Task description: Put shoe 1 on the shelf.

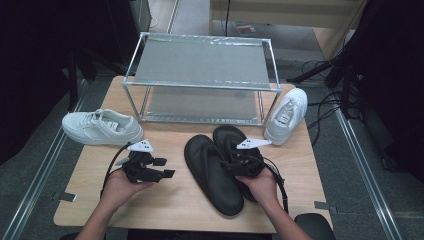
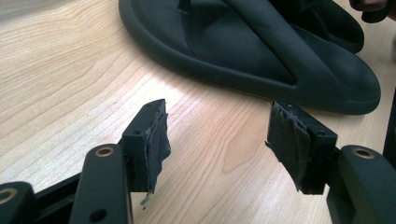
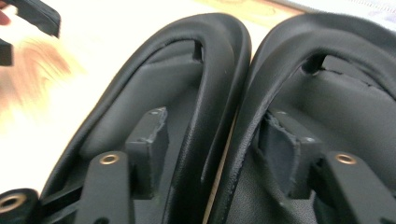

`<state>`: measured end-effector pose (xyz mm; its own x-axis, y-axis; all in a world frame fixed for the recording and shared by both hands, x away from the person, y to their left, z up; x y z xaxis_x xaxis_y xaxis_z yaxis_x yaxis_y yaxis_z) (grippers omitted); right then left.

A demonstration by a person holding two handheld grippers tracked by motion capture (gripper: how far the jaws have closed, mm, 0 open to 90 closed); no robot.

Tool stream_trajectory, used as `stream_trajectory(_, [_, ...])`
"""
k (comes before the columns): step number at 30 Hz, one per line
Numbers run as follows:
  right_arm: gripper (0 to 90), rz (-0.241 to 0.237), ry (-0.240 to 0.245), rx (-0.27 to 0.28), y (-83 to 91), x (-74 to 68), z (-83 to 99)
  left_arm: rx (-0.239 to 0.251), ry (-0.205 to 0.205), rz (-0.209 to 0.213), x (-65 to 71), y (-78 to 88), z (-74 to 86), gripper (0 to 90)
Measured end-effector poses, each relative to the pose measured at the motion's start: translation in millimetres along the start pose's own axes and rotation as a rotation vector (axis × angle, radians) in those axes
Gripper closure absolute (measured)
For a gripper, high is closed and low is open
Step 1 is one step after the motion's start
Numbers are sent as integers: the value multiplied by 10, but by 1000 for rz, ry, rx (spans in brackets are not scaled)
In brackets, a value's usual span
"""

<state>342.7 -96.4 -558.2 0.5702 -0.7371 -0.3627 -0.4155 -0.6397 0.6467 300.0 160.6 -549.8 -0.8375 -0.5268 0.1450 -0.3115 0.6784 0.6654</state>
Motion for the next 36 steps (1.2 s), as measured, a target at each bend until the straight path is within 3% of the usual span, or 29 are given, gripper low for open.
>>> stream_trajectory(4, [533,28,16,-16,-56,1,22,8,1,-3,-14,13,0,384])
stream_trajectory(17, [673,50,-48,-38,-47,-12,23,10,1,0,-23,21,3,384])
stream_trajectory(36, [737,59,-82,-72,-29,0,0,9,-3,2,-35,9,-3,380])
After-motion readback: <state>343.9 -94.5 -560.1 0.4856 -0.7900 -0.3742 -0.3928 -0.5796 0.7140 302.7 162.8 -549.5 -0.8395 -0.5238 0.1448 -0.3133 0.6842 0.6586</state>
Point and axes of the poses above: each handheld gripper's, and its own axes: y roughly backward along the jaws, z roughly out of its underside, x roughly to its right, the point moved 7 cm from there along -y, roughly forward along the jaws, and after that the axes turned 13 degrees about -y, right-handed, at the moved point
